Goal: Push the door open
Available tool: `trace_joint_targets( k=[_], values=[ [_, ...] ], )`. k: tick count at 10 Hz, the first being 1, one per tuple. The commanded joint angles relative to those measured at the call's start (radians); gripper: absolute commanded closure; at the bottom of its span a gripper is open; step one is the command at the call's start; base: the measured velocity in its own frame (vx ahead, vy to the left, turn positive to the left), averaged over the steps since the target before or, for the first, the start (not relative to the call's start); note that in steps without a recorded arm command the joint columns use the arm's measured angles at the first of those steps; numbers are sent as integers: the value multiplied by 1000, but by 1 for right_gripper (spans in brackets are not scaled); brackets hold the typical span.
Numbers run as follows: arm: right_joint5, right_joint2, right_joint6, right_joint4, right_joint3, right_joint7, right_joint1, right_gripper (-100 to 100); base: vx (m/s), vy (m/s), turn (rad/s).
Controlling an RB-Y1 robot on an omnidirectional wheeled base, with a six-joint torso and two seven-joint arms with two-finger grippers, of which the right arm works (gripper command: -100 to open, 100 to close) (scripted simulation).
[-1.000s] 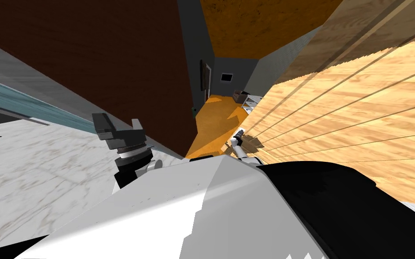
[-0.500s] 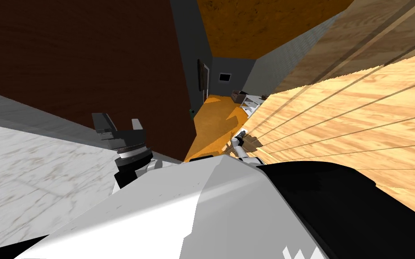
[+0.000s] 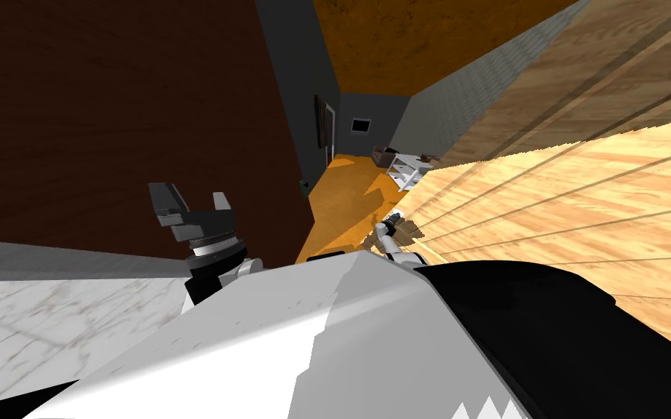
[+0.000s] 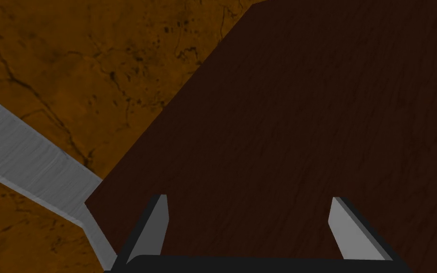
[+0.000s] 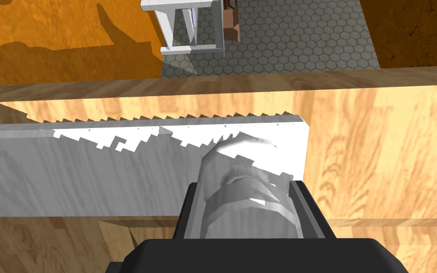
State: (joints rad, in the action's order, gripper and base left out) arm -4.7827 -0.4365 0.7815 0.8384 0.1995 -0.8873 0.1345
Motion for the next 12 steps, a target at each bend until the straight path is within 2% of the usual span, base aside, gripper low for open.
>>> trace_joint_targets(
  k=[1,4,5,6,10,11,12],
  values=[
    [24,-6,11,16,25,-29,-12,100,209,-92,-58],
    [44,-12,31,-1,45,-41,-8,100,188,-82,-47],
    [40,-11,24,0,40,-38,-9,100,71,-41,-22],
    [51,-21,38,-14,53,-36,-10,100,127,-84,-36],
    [82,-36,66,-39,81,-40,-17,100,180,-125,-47],
    [82,-36,66,-39,81,-40,-17,100,135,-104,-32],
    [95,-43,79,-50,93,-42,-20,100,160,-113,-40]
  ],
)
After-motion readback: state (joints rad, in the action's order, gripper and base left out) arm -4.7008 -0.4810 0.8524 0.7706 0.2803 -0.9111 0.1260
